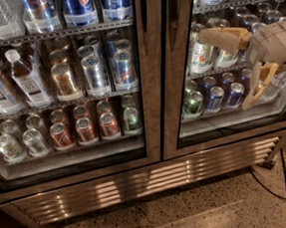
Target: Open right fridge door
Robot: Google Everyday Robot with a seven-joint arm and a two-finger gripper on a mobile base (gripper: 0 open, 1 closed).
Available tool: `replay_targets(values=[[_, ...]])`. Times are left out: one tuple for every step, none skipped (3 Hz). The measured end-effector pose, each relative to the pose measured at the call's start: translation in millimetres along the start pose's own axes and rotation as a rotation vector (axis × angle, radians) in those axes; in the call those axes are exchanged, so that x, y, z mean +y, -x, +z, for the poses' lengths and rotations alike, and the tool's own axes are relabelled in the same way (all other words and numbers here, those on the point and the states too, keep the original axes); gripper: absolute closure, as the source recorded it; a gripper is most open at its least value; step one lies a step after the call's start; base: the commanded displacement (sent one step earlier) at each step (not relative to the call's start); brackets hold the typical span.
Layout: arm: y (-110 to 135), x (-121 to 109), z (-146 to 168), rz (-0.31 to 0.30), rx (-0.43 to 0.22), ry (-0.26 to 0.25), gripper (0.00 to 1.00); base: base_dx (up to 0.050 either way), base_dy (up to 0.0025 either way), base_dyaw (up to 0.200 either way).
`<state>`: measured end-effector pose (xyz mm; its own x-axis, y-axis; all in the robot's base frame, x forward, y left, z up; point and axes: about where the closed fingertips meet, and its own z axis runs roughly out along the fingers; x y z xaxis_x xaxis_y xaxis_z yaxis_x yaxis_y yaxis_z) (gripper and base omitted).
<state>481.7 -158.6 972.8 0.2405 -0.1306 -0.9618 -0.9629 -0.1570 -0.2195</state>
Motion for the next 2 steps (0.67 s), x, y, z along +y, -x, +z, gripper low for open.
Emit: replay_targets(values=[[1.6,-7.2,2.1,0.005,-0.029,-0.017,0.00,0.000,0.00000,0.000],[1.6,-7.3,2.1,0.005,-0.029,-0.017,0.00,0.000,0.00000,0.000]])
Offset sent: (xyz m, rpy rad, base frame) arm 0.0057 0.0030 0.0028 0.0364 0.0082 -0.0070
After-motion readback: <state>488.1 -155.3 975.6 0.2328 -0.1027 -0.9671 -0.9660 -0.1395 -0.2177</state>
